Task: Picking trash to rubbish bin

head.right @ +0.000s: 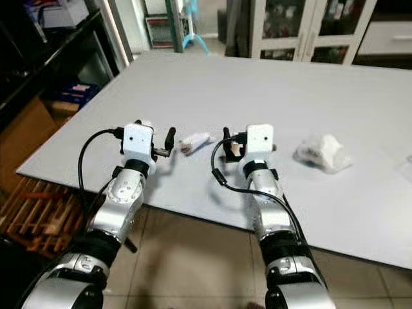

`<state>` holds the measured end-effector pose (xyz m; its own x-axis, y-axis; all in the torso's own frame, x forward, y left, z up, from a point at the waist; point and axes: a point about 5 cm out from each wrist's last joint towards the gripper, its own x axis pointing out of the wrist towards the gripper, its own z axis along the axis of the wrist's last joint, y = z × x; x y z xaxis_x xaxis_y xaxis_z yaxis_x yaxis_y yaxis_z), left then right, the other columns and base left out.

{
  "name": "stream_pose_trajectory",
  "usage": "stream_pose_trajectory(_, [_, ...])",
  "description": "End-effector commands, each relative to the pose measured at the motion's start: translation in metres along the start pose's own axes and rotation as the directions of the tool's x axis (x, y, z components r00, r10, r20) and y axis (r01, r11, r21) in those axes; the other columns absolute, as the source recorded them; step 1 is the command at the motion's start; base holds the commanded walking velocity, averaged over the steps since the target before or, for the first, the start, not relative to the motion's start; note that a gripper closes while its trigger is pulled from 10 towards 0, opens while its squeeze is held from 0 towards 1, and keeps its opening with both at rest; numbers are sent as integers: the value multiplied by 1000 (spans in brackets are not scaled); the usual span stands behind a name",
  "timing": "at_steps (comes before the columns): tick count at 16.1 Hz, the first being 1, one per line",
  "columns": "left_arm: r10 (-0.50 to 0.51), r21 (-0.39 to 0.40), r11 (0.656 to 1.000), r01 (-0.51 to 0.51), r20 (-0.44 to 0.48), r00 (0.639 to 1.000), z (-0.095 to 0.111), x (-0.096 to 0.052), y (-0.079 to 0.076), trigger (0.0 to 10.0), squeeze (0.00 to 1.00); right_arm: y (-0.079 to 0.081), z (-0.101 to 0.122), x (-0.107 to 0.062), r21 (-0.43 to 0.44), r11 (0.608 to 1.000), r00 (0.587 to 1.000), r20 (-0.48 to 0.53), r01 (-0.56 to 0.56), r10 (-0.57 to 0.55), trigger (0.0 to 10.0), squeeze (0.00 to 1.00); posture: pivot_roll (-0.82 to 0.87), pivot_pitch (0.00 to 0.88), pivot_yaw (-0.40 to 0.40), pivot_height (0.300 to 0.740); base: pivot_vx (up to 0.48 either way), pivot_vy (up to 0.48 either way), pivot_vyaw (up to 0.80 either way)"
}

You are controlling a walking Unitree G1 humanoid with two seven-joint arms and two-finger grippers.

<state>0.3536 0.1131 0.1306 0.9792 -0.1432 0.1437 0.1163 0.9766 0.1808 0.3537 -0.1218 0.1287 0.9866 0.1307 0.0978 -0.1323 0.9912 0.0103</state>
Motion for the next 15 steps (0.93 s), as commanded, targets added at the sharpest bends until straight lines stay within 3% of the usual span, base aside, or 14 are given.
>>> stream_pose_trajectory(1, [-19,-3,1000,19,-3,1000,1,0,-6,10000,0,-3,2,1,2,1000,1000,5,9,-9,10000,0,-50,59,78,740,337,0,0])
stream_pose_trajectory(4, [-33,-13,999,33,1,999,1,0,-8,10000,0,-4,2,1,2,1000,1000,6,10,-10,10000,0,-48,60,77,740,326,0,0])
stream_pose_trajectory(11, [-73,-28,997,73,-8,997,-2,-2,-14,10000,0,-5,3,1,-2,1000,1000,3,11,-11,10000,0,-49,61,74,740,0,0,0])
stream_pose_trajectory(15, [-173,-5,985,173,-48,984,-12,-6,-15,10000,0,-4,-1,0,-24,998,998,-32,-52,51,10000,0,-51,67,70,740,0,0,0])
